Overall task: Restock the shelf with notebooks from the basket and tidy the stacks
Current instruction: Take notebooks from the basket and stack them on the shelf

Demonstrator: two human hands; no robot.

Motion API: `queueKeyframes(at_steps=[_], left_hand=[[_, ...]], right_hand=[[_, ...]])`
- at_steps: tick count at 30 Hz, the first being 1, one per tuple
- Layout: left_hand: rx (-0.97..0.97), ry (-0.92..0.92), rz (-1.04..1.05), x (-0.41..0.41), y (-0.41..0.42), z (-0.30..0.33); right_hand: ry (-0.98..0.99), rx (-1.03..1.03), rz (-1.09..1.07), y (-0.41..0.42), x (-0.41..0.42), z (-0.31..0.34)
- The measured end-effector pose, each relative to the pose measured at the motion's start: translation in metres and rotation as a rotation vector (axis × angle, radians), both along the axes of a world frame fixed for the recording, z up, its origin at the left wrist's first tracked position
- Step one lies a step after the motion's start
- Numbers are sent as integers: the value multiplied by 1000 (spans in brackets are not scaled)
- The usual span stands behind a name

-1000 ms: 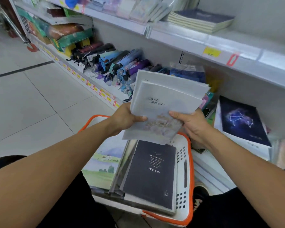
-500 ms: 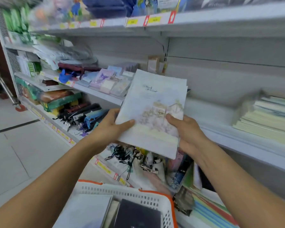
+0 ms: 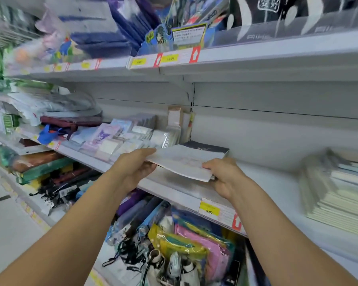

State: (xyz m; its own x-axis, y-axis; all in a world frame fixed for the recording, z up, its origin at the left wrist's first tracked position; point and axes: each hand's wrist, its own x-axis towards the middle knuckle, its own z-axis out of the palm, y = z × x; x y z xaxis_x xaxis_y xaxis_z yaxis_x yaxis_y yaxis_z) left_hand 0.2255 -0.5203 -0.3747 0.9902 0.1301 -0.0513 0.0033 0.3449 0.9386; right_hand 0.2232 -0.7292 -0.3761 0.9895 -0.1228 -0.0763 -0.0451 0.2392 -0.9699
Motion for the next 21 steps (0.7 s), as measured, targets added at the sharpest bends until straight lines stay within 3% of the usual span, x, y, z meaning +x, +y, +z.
queueKeyframes(at_steps=[4, 6, 13, 18, 21], left_hand=[[-97, -25, -62, 17, -7, -14], [-57, -70, -46, 16, -16, -18], [393, -122, -40, 18, -37, -29], [566, -108, -49, 13, -48, -22], [614, -110, -89, 9, -53, -22]], right_hand=[[-69, -146, 22, -3, 15, -9], [-57, -291, 52, -5, 16, -13], [-91, -568, -4, -5, 24, -18], [-170, -660, -88, -9, 28, -27], [-167, -820, -90, -9, 32, -23]])
